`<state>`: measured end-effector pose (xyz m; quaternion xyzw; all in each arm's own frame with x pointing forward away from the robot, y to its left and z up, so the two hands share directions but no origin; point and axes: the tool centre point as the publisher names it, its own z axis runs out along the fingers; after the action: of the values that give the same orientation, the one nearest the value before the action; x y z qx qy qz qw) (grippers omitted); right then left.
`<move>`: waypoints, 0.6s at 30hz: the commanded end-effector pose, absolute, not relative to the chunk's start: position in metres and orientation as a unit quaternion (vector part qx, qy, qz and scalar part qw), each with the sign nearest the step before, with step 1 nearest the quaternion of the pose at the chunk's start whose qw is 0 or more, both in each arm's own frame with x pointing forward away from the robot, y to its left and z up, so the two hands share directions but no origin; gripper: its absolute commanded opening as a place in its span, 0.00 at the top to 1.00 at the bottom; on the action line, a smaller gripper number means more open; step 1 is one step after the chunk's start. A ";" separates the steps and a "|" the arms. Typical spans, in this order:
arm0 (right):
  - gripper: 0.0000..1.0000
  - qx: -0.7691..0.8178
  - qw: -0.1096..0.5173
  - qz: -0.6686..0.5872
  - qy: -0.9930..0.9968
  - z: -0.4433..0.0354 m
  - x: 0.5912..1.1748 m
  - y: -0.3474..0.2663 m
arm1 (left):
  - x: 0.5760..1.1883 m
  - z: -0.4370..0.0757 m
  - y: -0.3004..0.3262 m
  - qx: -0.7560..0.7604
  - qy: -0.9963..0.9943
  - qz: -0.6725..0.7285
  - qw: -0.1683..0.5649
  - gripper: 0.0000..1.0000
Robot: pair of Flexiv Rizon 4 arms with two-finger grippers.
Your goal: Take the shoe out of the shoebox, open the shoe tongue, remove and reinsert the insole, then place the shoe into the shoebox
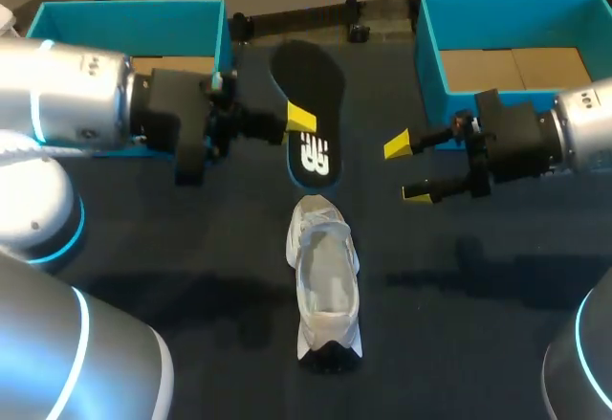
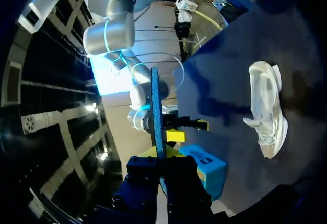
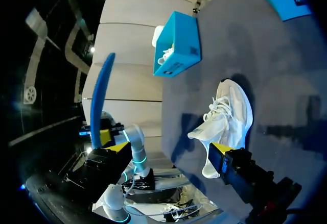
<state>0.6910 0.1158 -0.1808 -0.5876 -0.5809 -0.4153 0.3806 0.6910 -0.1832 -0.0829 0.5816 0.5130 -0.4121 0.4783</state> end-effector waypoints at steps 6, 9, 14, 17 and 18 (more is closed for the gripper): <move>0.00 -0.588 0.380 -0.415 -0.581 -0.181 0.690 0.117 | 0.695 -0.122 -0.185 0.553 0.485 -0.410 0.539 1.00; 0.00 -0.584 0.383 -0.419 -0.580 -0.181 0.692 0.118 | 0.693 -0.127 -0.186 0.556 0.478 -0.412 0.541 1.00; 0.00 -0.564 0.384 -0.442 -0.583 -0.174 0.701 0.123 | 0.687 -0.135 -0.189 0.565 0.469 -0.412 0.539 1.00; 0.00 -0.562 0.372 -0.448 -0.587 -0.168 0.706 0.123 | 0.682 -0.142 -0.189 0.568 0.470 -0.412 0.536 1.00; 0.00 -0.561 0.367 -0.451 -0.588 -0.167 0.707 0.123 | 0.681 -0.144 -0.188 0.568 0.472 -0.407 0.537 1.00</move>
<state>0.7045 0.1184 -0.1699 -0.5588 -0.5860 -0.4540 0.3719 0.6875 -0.1908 -0.1392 0.5716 0.4703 -0.4114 0.5318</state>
